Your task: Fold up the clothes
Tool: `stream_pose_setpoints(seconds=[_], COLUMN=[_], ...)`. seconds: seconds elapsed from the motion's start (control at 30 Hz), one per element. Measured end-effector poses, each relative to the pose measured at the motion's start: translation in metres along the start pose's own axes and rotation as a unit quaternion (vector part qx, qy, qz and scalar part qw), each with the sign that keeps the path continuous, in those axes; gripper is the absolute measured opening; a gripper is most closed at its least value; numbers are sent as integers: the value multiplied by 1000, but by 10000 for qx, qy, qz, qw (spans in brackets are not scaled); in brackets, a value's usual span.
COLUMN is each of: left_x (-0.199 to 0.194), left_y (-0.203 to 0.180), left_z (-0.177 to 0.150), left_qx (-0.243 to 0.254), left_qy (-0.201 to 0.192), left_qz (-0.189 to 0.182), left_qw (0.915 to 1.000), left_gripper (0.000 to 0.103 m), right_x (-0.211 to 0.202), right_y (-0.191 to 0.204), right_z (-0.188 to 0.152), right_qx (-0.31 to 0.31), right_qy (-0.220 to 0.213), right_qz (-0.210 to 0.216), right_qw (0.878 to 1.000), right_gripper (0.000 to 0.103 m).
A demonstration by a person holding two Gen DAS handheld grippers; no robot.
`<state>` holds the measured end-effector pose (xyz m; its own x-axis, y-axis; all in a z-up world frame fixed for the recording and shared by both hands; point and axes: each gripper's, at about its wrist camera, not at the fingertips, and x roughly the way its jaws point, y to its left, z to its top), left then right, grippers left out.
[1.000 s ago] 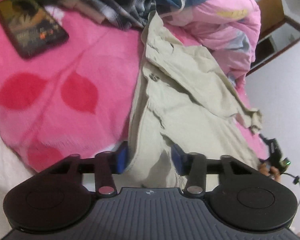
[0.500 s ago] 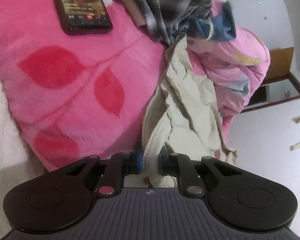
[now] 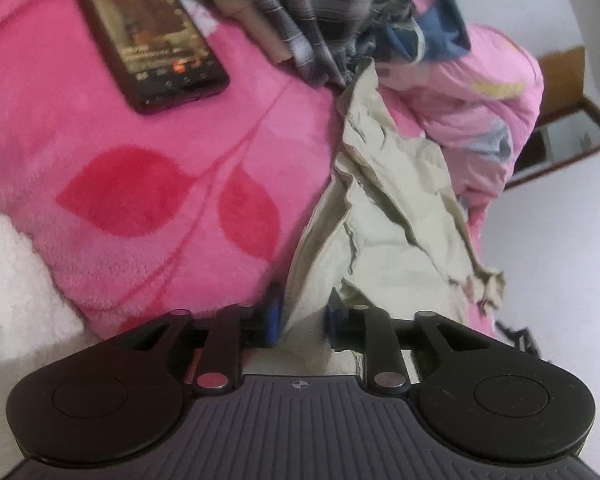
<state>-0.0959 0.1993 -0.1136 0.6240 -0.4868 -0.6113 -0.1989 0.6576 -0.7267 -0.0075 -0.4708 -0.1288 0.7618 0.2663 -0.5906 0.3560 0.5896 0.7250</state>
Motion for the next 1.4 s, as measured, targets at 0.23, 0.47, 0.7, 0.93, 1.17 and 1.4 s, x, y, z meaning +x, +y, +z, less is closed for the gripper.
stream_pose_setpoints(seconds=[0.23,0.47,0.7,0.93,1.17,1.4], left_x=[-36,-38,37,115,168,188], left_y=[-31,-74,-126,-174,-193,-189], left_z=[-3,16,36,37,33,33], left_qx=[646,1283,1935,2708,3376,3465], left_qy=[-509,-1226,-1045,-728,-598,-599], left_qz=[961,1335,1330,1314,1712,2062], left_qw=[9920,9750,9664,9508,9237,9131], left_gripper=[55,56,56,56,56,56], right_x=[-23,-1,39,72,50,77], right_y=[4,-18,7,-3,17,-7], right_z=[36,102,152,193,242,314], right_qx=[-387,-259,-1189,-1232,-1326,-342], right_qy=[-647,-1112,-1527,-1389,-1709,-2026], right_qz=[107,-461,-824,-815,-301,-928], right_qw=[9971,9924,9776,9792,9759,9743], right_gripper=[84,75,74,28,8,25])
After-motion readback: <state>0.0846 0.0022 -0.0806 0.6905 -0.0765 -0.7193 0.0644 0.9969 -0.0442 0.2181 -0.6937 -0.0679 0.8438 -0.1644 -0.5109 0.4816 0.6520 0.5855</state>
